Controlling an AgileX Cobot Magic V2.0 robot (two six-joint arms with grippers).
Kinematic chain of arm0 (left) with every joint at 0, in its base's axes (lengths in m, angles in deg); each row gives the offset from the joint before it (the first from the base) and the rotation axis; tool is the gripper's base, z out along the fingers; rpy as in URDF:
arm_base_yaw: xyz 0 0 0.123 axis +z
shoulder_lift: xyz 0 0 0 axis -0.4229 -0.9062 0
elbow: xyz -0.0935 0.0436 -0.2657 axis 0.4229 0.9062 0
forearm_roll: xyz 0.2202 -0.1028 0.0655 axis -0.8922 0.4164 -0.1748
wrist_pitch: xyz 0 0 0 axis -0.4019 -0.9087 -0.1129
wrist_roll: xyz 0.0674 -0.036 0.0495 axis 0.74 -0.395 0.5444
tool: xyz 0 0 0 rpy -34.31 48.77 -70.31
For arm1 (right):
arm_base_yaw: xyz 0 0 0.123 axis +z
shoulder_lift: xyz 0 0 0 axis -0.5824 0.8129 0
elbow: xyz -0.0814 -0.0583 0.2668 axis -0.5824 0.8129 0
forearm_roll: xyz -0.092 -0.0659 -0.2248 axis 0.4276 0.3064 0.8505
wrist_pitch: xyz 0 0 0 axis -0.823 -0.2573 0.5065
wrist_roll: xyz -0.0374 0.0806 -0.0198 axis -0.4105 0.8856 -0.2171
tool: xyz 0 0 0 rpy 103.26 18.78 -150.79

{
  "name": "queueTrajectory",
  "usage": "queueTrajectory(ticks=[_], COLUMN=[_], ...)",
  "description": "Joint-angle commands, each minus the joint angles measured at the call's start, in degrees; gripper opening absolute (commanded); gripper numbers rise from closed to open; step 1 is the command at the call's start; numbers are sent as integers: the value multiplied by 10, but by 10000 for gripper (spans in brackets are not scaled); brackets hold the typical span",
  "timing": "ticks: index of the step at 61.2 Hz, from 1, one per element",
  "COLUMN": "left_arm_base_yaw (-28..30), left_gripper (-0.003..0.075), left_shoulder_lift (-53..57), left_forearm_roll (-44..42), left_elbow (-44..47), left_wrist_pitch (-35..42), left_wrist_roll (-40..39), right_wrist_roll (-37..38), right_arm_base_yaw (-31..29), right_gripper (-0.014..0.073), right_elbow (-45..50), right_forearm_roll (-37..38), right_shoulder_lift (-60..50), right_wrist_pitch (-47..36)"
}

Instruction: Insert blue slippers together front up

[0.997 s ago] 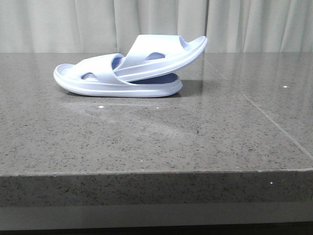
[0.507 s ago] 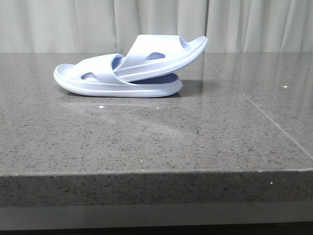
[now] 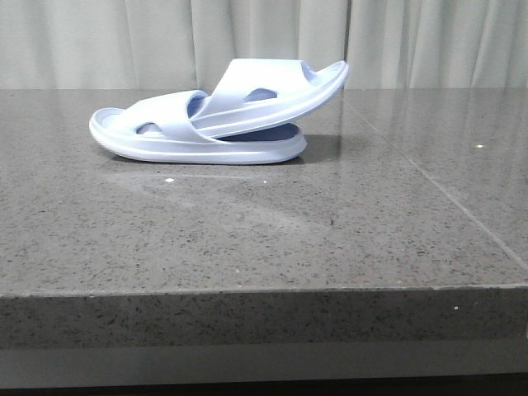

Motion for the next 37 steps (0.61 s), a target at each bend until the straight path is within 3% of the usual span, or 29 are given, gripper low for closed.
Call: queueTrajectory(ticks=[1, 26, 37], left_arm_base_yaw=[2, 2, 2], left_gripper=[-20, -20, -20], left_shoulder_lift=[10, 10, 10], left_forearm_roll=[3, 3, 3], left_elbow=[4, 4, 4], left_wrist_pitch=[46, 46, 46], left_wrist_roll=[-4, -4, -4], right_wrist_roll=[32, 68, 68], right_arm_base_yaw=[1, -1, -2], right_gripper=[-106, -106, -106], right_elbow=[6, 123, 125], right_forearm_roll=[24, 25, 35], right_shoulder_lift=[-11, -143, -163], right_wrist_pitch=[-64, -82, -60])
